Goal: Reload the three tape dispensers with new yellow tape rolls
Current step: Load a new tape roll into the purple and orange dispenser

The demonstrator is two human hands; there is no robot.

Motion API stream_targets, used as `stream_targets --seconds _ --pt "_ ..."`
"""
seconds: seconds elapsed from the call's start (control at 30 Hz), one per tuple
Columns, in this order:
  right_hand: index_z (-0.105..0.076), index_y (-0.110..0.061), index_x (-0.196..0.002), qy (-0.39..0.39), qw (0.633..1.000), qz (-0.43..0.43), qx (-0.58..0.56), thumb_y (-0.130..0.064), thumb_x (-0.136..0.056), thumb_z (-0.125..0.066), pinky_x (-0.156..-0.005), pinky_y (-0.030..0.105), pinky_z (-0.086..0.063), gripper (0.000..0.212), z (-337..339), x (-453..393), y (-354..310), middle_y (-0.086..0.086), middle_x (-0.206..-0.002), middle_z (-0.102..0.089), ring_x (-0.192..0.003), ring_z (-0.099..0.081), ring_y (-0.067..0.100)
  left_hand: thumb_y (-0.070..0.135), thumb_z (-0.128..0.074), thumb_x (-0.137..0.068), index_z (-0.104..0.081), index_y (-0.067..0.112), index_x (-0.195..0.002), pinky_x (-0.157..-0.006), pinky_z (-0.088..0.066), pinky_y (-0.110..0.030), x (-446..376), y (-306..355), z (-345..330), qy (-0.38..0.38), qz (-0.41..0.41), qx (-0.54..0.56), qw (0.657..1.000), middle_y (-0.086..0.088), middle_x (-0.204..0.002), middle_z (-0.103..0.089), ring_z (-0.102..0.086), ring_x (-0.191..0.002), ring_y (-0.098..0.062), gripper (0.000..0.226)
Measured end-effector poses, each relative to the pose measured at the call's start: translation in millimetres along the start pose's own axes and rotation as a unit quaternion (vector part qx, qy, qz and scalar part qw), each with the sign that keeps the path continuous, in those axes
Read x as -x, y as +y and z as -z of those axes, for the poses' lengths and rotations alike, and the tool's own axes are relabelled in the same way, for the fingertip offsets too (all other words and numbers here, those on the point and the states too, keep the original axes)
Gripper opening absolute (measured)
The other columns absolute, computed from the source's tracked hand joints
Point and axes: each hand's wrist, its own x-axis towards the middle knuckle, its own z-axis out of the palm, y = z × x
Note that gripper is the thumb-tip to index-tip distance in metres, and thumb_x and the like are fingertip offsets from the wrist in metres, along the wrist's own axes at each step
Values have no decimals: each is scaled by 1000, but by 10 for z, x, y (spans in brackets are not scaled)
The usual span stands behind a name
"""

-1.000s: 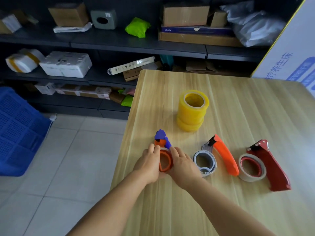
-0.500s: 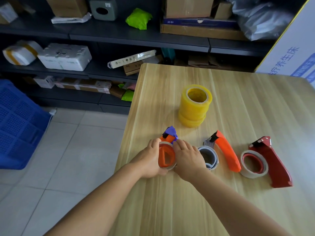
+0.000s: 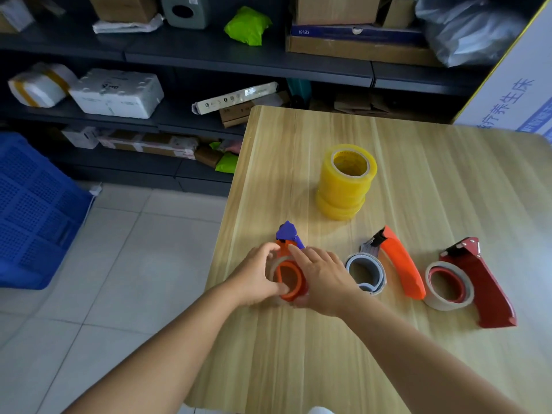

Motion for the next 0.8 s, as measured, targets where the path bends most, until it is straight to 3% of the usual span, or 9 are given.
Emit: stream_targets --seconds 0.1,0.2,0.37,0.5,0.67,0.8 --pt "-18 -22 -149 5 1000 4 19 -63 -76 -61 -112 33 -20 94 17 3 16 -1 -143 -38 -135 -28 20 29 -80 -67 -36 27 -142 -104 -44 -32 -28 9 -6 -39 0 -6 999 8 -136 -45 -48 -122 -10 88" --pt "-7 -21 -151 -25 998 23 45 -66 -68 -67 -116 38 -14 111 7 59 4 0 -147 -31 -140 -18 23 28 -76 -69 -37 27 -144 -104 -45 -34 -7 20 -30 -52 1 5 999 7 -137 -46 -50 -122 -11 85" --pt "4 -24 -150 -57 993 27 99 -61 -59 -78 -119 44 -9 128 -44 134 19 1 -153 -19 -145 -6 27 16 -61 -90 -48 26 -134 -96 -48 -29 3 28 -38 -13 11 -11 1000 7 -127 -55 -56 -112 -12 47" --pt "-7 -17 -147 -38 989 4 144 -52 -64 -79 -115 41 -15 116 -5 156 10 6 -144 -30 -140 -18 28 17 -52 -96 -51 26 -134 -102 -45 -32 -15 119 -110 -7 10 17 1000 6 -129 -59 -54 -119 -13 39" --pt "-18 -10 -142 -80 980 -40 179 -50 -64 -79 -109 38 -24 107 155 196 57 7 -137 -37 -130 -29 27 19 -48 -98 -54 27 -134 -105 -43 -34 -43 288 -222 -29 -17 31 999 7 -129 -61 -55 -119 -13 38" --pt "-7 -15 -149 -84 991 -36 92 -42 -68 -79 -110 36 -26 112 288 212 27 5 -144 -28 -132 -30 27 17 -46 -98 -60 23 -128 -96 -45 -25 4 361 -110 29 -41 38 998 7 -121 -65 -59 -111 -10 34"
